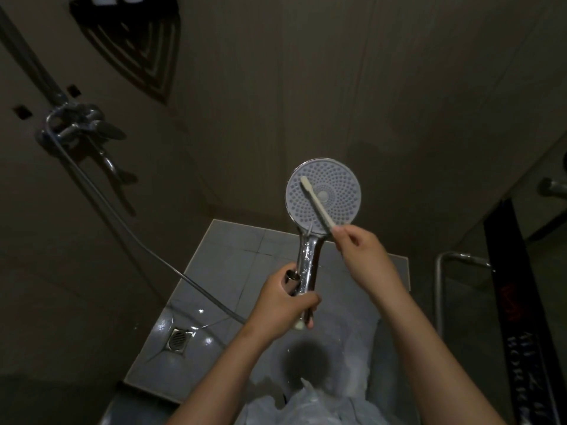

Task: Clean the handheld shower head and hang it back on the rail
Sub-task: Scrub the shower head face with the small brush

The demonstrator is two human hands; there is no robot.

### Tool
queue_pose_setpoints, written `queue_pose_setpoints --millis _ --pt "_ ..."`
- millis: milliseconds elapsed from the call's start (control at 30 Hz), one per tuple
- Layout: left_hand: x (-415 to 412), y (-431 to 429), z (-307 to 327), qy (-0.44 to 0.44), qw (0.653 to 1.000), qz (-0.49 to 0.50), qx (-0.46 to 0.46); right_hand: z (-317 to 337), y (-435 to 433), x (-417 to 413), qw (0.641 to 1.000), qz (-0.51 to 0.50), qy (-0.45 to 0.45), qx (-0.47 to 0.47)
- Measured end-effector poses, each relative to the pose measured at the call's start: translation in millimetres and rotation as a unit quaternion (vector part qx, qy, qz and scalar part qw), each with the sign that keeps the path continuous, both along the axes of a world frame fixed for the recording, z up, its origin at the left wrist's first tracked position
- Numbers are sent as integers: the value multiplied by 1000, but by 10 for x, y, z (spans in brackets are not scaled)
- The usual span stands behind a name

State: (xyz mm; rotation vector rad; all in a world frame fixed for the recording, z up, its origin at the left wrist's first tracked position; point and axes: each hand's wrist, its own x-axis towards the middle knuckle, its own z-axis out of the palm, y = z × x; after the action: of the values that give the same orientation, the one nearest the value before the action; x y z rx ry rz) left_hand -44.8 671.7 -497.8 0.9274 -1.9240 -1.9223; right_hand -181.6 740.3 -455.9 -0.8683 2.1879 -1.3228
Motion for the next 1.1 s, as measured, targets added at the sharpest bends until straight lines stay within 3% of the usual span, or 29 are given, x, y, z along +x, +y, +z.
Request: queue_pose_setpoints --millis 267,367,500,667,1100 --pt "9 -14 -16 10 1000 9 9 23 18 53 997 68 -13 23" --pt "-9 -25 -31 16 1000 11 13 83 15 -68 999 -16 -13 -46" --pt "1 4 12 14 1000 -13 13 199 17 -210 994 -91 52 -43" --pt "-2 43 34 7 1000 -7 12 142 -37 -177 998 -47 45 17" --pt "42 8 37 8 1000 -3 14 82 -50 -32 997 44 49 31"
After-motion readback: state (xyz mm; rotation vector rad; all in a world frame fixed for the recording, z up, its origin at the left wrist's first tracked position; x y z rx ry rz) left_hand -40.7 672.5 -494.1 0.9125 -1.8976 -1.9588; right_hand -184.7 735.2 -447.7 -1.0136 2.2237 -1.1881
